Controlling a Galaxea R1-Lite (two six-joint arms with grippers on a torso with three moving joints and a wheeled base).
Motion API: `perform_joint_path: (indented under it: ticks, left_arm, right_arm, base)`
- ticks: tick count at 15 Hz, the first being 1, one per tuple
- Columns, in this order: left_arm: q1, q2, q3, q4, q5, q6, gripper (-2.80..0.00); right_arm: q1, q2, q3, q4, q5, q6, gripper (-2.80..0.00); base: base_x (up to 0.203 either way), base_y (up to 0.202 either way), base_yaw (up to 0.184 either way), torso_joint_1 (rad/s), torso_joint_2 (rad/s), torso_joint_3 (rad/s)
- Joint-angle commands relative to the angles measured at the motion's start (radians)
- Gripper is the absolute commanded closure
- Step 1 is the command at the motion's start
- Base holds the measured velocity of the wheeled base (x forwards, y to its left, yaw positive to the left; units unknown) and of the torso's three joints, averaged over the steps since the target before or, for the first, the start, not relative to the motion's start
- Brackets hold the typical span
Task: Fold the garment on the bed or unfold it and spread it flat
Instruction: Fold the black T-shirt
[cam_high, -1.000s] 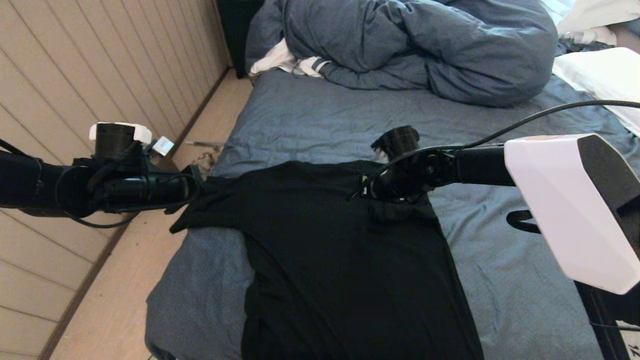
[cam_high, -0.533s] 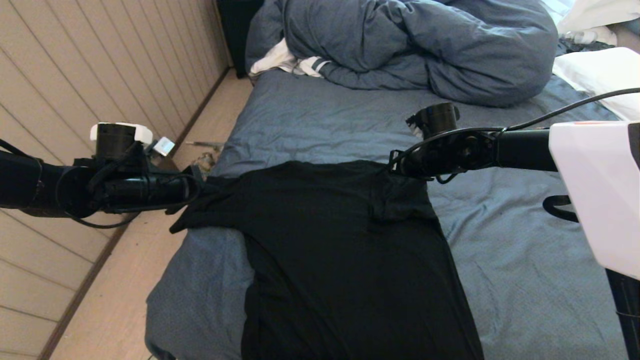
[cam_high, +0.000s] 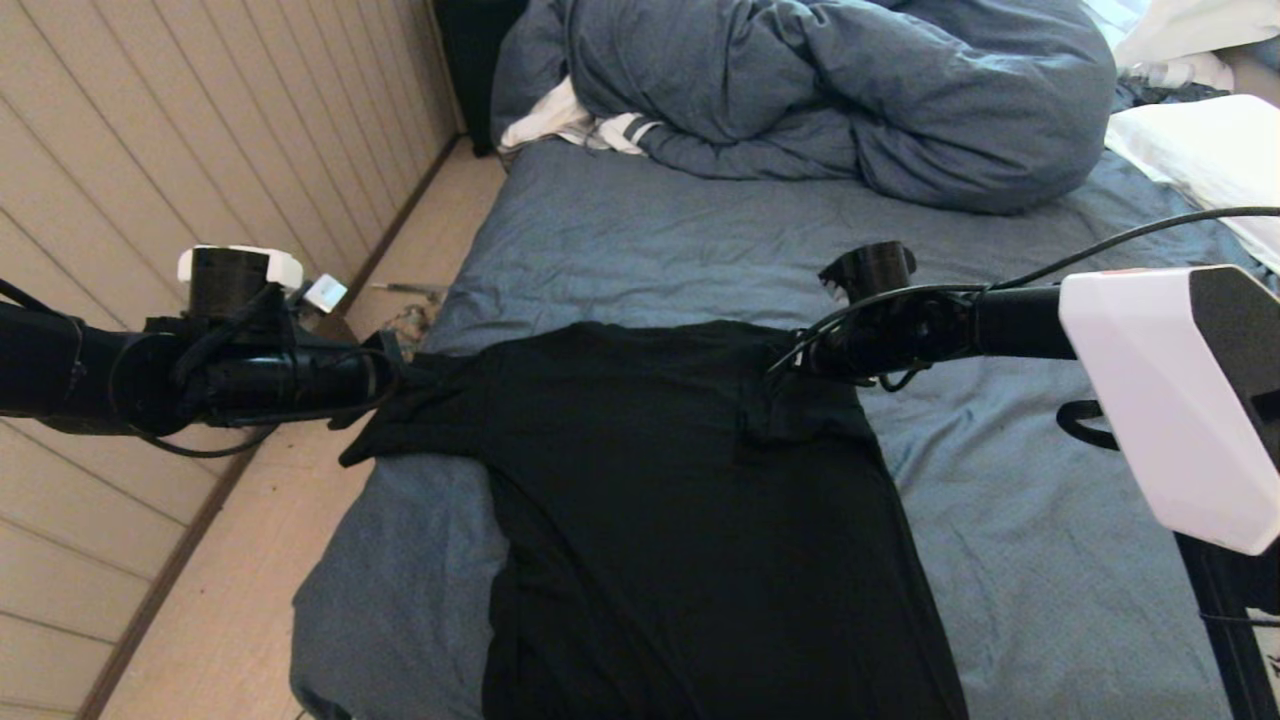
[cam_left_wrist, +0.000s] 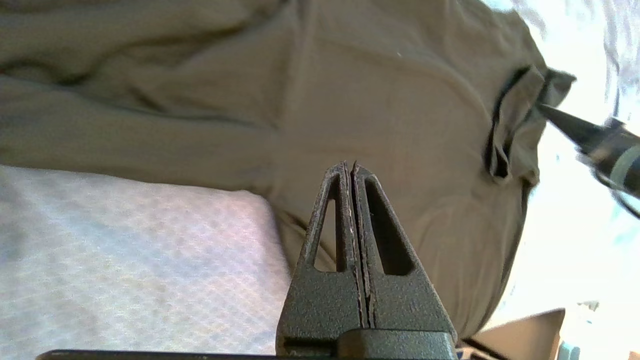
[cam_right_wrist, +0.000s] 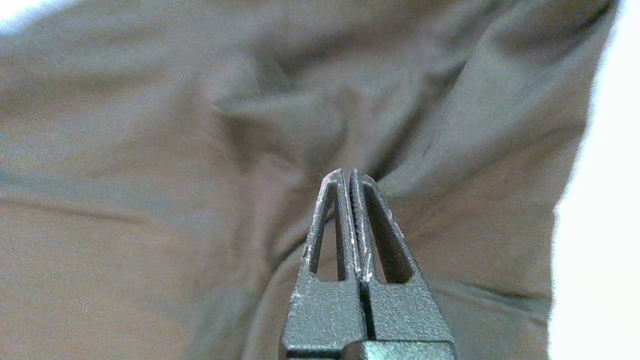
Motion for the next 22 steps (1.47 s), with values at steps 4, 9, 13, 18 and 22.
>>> perform_joint_path:
  ticks: [4,9,13,18,22]
  left_arm:
    - [0.0,0.003,-0.007,-0.003,-0.002,-0.003,0.0]
    - [0.0,0.005,-0.004,-0.003,-0.004,-0.001,0.0]
    - [0.0,0.011,-0.005,-0.003,-0.003,0.0,0.0]
    - [0.002,0.031,-0.021,-0.003,-0.002,0.002,0.0]
    - [0.048,0.091,-0.065,-0.008,0.001,0.006,0.0]
  right_arm:
    - [0.013,0.073,-0.001,-0.053,0.001,-0.014,0.0]
    - [0.09,0.05,-0.001,-0.121,-0.05,-0.023,0.0]
    - [0.119,0.013,-0.001,-0.131,-0.053,-0.037,0.0]
    - [0.127,-0.103,0.024,-0.116,-0.056,-0.03,0.0]
    - [0.117,-0.377,0.234,-0.057,-0.058,-0.017,0.0]
  base:
    - [0.0,0.0,0.0,0.0,0.0,0.0]
    - [0.0,0.0,0.0,0.0,0.0,0.0]
    - [0.0,0.0,0.0,0.0,0.0,0.0]
    - [0.0,0.0,0.0,0.0,0.0,0.0]
    - [0.0,0.0,0.0,0.0,0.0,0.0]
